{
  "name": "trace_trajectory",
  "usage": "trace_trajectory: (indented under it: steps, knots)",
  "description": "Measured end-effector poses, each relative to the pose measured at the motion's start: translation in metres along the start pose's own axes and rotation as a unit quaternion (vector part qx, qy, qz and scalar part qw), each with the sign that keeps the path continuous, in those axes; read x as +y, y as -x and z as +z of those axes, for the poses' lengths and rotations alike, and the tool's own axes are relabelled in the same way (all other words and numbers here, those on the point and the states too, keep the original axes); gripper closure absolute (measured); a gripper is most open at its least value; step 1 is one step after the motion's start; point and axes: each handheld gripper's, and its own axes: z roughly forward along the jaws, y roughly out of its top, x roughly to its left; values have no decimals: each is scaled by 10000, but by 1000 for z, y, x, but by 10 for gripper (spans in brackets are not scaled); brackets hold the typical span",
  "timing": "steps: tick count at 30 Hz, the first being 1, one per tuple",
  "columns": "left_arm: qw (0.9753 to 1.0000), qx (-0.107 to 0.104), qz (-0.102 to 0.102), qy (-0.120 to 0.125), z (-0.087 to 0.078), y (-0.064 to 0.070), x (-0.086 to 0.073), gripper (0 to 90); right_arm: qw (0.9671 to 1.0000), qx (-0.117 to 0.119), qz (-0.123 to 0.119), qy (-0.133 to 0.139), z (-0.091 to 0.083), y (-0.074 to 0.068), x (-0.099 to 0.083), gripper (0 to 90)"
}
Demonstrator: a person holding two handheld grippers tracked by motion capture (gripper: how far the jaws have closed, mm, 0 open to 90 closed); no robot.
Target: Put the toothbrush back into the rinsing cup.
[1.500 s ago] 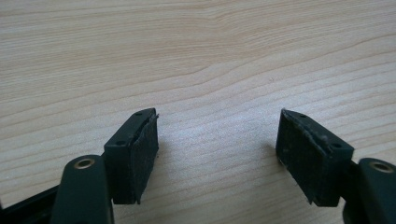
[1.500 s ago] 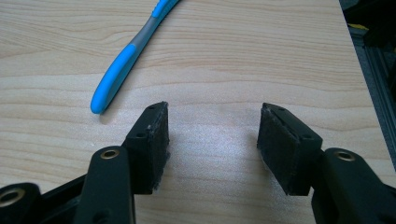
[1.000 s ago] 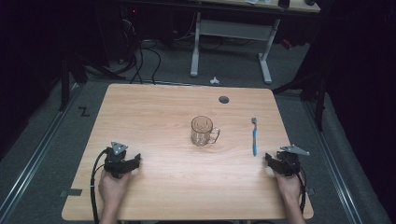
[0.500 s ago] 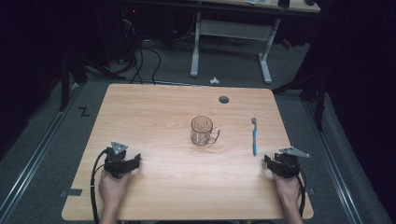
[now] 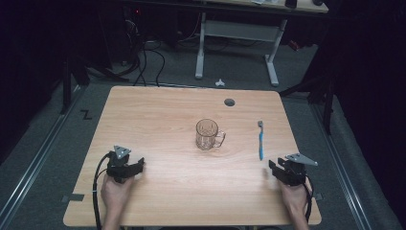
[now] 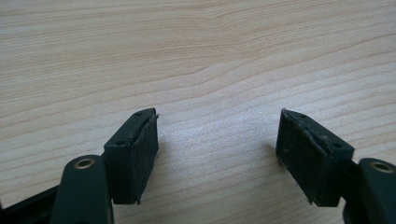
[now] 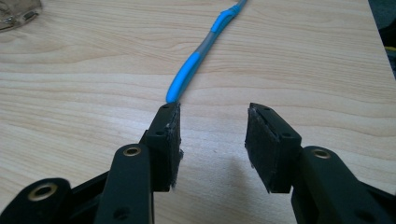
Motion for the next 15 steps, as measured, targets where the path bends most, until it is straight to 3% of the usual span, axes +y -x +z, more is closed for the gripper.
trace_trajectory:
  steps: [15]
  knots:
    - [10000, -1, 0, -1, 0, 0, 0, 301, 9997, 127, -211, -73, -1, -13, 12, 578]
